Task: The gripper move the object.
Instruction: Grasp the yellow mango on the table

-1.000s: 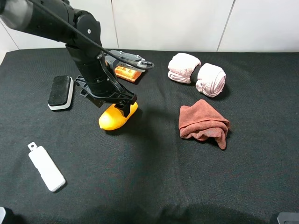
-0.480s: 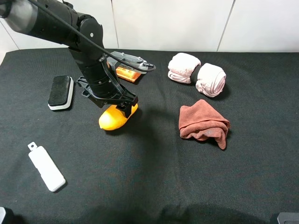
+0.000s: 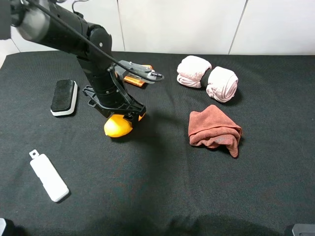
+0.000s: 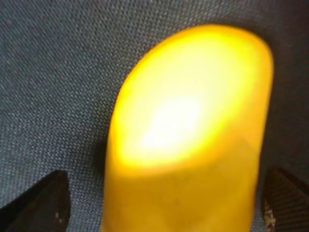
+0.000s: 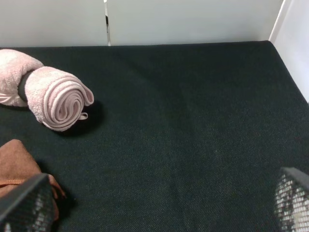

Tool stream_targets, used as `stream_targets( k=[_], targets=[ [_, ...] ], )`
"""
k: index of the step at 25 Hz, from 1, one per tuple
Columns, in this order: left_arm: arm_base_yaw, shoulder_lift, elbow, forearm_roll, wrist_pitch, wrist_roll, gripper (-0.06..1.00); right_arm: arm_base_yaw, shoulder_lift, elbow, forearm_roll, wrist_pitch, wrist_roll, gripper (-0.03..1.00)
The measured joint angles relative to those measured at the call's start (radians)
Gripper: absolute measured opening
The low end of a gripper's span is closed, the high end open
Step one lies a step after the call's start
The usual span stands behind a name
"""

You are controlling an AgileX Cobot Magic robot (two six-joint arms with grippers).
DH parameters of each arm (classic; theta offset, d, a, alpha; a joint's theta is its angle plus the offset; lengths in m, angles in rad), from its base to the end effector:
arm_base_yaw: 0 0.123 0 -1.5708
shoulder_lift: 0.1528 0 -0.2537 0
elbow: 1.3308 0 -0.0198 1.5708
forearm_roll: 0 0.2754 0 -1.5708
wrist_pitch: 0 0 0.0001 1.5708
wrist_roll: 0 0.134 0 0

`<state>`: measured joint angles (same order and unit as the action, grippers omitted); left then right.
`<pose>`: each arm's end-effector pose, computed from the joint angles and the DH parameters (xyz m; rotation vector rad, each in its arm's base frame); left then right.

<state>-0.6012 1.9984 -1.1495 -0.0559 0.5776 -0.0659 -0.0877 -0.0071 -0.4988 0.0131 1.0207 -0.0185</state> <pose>0.3134 -0.2199 0.0290 0.7136 2.8421 -0.1613 0.0880 -0.0062 0.2745 0.0688 1.9975 -0.0527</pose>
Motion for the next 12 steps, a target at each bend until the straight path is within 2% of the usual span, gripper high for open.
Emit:
stream_targets(
  k=[12],
  targets=[
    [0.000,0.018,-0.008,0.001,-0.025,0.000,0.83,0.000,0.000,0.000,0.000,0.000,0.000,0.70]
  ],
)
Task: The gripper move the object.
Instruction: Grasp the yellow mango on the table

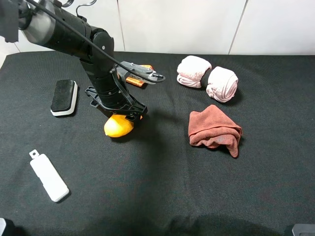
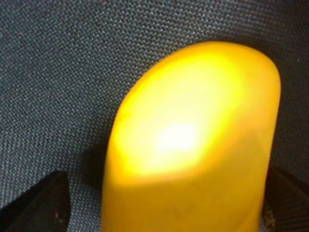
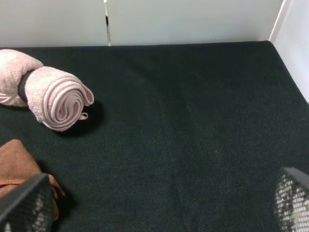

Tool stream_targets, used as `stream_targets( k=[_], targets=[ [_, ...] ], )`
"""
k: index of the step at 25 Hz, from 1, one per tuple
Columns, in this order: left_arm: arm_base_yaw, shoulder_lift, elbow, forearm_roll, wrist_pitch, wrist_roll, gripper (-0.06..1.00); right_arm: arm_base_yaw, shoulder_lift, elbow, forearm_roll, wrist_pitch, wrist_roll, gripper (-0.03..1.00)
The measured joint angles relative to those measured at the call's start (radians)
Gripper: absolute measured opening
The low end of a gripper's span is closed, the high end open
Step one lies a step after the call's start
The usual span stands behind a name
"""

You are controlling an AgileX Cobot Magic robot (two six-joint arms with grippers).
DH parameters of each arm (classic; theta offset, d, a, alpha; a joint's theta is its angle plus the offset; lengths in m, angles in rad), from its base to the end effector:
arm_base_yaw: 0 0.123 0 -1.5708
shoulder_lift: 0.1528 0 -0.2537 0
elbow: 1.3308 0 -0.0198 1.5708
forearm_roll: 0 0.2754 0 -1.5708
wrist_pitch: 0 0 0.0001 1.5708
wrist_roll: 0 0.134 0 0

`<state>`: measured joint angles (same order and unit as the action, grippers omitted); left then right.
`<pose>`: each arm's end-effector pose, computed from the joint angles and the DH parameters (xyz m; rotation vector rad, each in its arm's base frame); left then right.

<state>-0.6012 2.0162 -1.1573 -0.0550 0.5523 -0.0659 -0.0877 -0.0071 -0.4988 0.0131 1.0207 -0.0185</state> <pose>0.3168 -0.2220 0.0249 0.7100 2.8274 -0.1661 0.0880 -0.0062 0.2745 0.0688 1.9975 -0.0527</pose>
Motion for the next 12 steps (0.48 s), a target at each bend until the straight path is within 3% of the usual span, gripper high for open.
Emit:
stream_targets(
  k=[12],
  targets=[
    [0.000,0.001,0.000,0.017,-0.023,0.000,0.83,0.000,0.000,0.000,0.000,0.000,0.000,0.70]
  ],
)
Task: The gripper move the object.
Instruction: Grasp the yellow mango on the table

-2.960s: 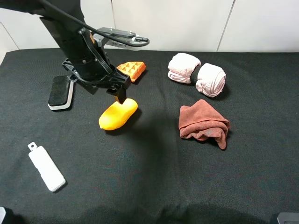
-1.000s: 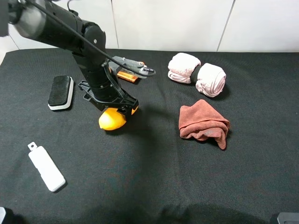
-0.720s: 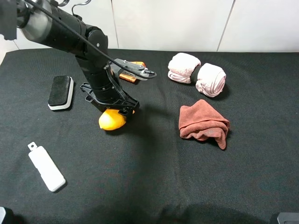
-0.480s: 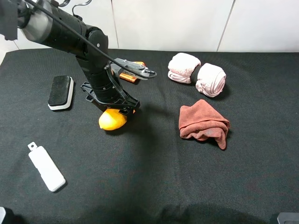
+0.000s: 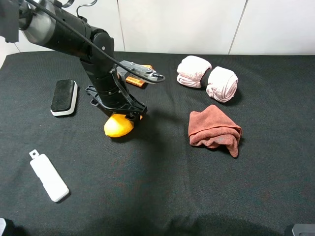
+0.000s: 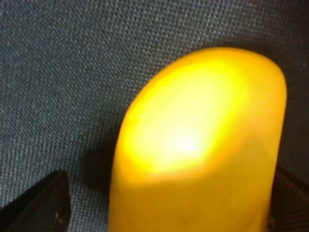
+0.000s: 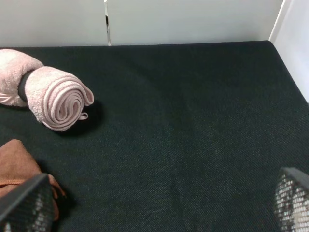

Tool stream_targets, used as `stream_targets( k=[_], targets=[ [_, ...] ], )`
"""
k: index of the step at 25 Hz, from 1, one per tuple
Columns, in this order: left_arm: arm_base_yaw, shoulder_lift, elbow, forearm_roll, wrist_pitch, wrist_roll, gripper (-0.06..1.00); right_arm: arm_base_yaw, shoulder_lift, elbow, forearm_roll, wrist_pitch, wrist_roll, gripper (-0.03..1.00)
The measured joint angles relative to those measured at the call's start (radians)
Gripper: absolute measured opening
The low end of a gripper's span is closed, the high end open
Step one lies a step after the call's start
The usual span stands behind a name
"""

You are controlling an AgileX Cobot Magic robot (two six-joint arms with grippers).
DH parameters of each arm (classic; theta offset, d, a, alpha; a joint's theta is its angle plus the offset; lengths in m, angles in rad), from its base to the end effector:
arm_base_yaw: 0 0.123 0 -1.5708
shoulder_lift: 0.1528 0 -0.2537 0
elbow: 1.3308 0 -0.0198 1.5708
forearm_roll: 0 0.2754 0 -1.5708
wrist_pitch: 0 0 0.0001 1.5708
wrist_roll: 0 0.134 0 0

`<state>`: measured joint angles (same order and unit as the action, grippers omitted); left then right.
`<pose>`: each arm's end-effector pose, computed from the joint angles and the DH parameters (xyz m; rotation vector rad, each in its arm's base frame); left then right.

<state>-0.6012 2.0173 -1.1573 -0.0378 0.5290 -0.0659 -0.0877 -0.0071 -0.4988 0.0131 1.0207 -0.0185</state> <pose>0.3199 -0.2225 0.0252 0.7225 2.7991 -0.1601 0.0880 -0.0062 0.2745 0.0688 1.9975 -0.0527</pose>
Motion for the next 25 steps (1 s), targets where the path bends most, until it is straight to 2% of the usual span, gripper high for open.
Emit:
stream_targets(
  k=[17,25],
  targets=[
    [0.000,0.001,0.000,0.000,-0.020,0.000,0.83,0.000,0.000,0.000,0.000,0.000,0.000,0.70],
    [-0.004,0.035,-0.001,-0.045,-0.029,0.017,0.83,0.000,0.000,0.000,0.000,0.000,0.000,0.70]
  ],
)
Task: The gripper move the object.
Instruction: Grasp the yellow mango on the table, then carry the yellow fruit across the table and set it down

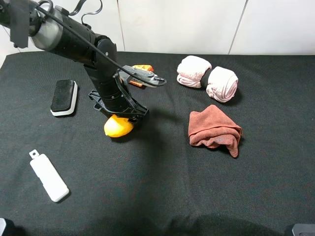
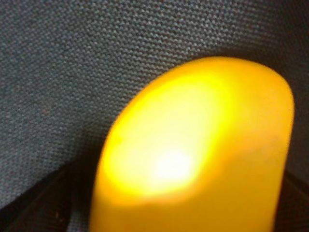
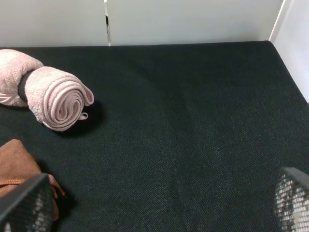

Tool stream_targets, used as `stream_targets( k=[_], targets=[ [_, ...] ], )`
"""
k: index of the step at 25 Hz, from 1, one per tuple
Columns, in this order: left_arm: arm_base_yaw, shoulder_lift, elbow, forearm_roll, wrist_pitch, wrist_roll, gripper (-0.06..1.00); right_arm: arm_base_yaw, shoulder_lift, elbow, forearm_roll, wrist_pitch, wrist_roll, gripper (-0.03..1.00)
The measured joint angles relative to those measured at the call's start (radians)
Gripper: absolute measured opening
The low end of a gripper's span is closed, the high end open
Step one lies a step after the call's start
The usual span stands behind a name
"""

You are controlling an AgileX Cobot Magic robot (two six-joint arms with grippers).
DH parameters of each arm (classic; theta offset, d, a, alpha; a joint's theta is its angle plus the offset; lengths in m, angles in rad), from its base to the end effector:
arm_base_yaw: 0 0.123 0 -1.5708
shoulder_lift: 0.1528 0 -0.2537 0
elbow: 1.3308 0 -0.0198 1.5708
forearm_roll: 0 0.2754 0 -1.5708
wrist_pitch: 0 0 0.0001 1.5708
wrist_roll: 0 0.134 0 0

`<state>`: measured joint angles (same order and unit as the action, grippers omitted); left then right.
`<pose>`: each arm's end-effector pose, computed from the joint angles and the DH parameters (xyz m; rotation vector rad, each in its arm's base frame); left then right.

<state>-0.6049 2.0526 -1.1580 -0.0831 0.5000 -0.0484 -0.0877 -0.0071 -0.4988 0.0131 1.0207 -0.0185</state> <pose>0.3178 -0.2262 0.0128 0.7023 2.8157 -0.1913 0.0880 -0.0062 0.2745 0.0688 1.9975 -0.0527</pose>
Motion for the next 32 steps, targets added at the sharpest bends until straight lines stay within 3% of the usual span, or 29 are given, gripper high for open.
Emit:
stream_targets(
  k=[13,20,32],
  targets=[
    [0.000,0.000,0.000,-0.003,-0.010,0.004,0.82,0.000,0.000,0.000,0.001,0.000,0.000,0.70],
    [0.000,0.000,0.000,-0.003,-0.010,0.004,0.66,0.000,0.000,0.000,0.001,0.000,0.000,0.70],
    [0.000,0.000,0.000,-0.003,-0.010,-0.005,0.66,0.000,0.000,0.000,0.001,0.000,0.000,0.70]
  ],
)
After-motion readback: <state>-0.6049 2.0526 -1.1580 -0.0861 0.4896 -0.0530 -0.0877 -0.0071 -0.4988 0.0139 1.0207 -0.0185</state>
